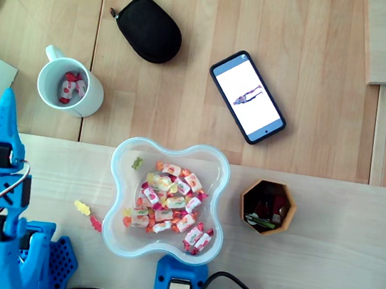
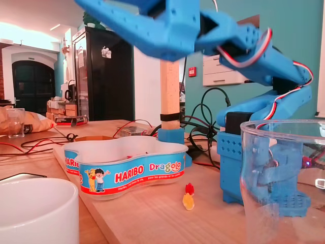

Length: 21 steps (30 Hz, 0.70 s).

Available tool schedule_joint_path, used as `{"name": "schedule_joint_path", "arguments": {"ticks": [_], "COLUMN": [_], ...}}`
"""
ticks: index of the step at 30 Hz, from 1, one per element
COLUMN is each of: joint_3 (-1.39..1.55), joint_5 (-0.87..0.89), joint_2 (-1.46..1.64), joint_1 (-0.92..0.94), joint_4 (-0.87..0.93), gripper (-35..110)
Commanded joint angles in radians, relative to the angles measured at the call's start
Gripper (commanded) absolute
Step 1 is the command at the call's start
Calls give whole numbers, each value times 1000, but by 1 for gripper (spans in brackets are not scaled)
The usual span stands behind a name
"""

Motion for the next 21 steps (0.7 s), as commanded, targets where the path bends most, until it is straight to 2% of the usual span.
{"name": "schedule_joint_path", "arguments": {"ticks": [1, 7, 15, 21], "joint_3": [-230, -453, -534, -531], "joint_5": [124, 359, 618, 796], "joint_2": [-23, -35, -35, -49], "joint_1": [69, 230, 469, 609], "joint_4": [270, 706, 1226, 1499], "gripper": [-1, -1, -1, 3]}}
